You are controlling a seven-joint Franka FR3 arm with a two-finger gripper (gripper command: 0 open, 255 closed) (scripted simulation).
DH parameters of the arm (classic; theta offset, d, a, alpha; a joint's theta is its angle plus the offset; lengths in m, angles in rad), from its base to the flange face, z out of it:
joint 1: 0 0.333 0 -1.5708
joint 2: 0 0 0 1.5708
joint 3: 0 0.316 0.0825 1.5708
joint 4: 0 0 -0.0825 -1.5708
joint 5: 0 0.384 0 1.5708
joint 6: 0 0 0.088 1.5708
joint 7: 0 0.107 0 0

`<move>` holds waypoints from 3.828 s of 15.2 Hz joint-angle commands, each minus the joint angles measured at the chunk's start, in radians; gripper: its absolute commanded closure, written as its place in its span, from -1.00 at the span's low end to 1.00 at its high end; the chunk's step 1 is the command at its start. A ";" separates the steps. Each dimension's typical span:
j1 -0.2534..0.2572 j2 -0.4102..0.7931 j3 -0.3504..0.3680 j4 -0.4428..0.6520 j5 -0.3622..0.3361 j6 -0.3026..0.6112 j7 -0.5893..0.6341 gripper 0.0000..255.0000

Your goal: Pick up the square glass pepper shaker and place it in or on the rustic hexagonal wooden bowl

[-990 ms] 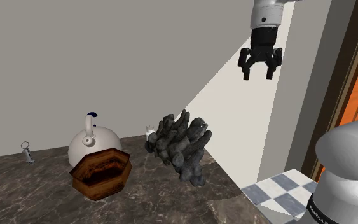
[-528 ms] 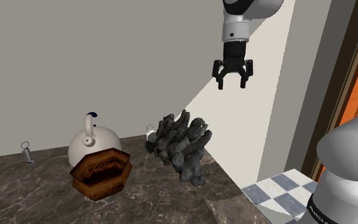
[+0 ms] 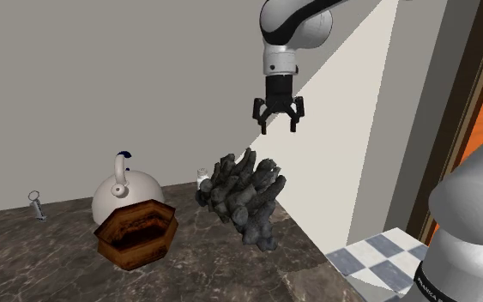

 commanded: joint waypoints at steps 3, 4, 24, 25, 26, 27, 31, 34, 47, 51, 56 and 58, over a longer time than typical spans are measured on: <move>0.016 0.158 0.049 0.095 -0.019 0.046 0.066 -1.00; 0.021 0.196 0.059 0.121 -0.027 0.054 0.082 -1.00; 0.218 0.914 0.113 0.760 -0.218 0.038 0.311 -1.00; 0.212 0.915 0.120 0.748 -0.223 0.051 0.314 -1.00; 0.212 0.916 0.120 0.735 -0.223 0.064 0.315 -1.00; 0.211 0.917 0.120 0.723 -0.224 0.077 0.315 -1.00; 0.210 0.920 0.120 0.705 -0.226 0.097 0.317 -1.00; 0.210 0.920 0.120 0.705 -0.226 0.097 0.317 -1.00; 0.210 0.915 0.121 0.711 -0.224 0.086 0.317 1.00; 0.209 0.897 0.126 0.738 -0.218 0.043 0.317 1.00; 0.210 0.879 0.130 0.778 -0.212 -0.014 0.318 1.00; 0.211 0.874 0.131 0.797 -0.210 -0.038 0.319 1.00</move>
